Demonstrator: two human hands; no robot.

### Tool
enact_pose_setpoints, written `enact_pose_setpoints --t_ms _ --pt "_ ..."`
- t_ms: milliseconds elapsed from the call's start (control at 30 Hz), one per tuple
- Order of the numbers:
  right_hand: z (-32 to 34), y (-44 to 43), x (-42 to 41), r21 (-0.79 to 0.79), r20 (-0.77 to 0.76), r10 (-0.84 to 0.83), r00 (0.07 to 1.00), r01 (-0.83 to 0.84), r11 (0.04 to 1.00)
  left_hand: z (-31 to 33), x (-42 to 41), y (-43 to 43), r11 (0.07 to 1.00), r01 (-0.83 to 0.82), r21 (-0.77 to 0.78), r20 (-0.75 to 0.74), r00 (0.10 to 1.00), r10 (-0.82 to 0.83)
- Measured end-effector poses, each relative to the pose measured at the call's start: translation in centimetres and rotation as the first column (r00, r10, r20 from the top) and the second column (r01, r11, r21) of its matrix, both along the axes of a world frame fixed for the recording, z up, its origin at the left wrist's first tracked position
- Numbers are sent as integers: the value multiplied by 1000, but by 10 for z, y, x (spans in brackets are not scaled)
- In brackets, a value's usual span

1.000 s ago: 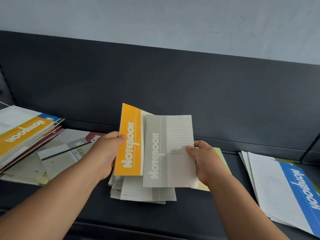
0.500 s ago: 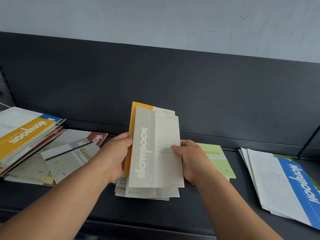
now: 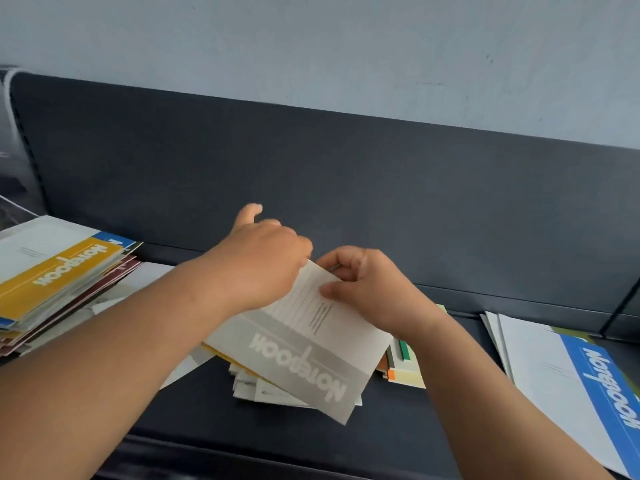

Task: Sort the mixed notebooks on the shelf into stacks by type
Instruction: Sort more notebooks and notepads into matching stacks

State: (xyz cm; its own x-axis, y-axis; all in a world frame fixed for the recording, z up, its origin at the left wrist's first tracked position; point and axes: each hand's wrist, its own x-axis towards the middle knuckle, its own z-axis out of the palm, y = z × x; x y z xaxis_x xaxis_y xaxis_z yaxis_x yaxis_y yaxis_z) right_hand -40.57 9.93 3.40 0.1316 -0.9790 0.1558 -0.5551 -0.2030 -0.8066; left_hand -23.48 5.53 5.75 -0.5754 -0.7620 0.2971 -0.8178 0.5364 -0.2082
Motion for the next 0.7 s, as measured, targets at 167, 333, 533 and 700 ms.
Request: enact_pose_setpoints --t_ms 167,333,533,700 --pt "-8 -6 -5 -142 -32 -188 982 181 973 -4 16 -1 914 -46 403 -290 941 175" --pt "-29 -3 -17 -182 230 -506 831 548 817 -21 31 -11 780 54 624 -702 478 528" --pt "-69 -20 0 355 550 -431 715 267 896 -56 20 -7 575 353 739 -627 45 778" --pt "-77 -29 -1 339 371 -476 797 361 869 -79 21 2 686 151 712 -688 346 638"
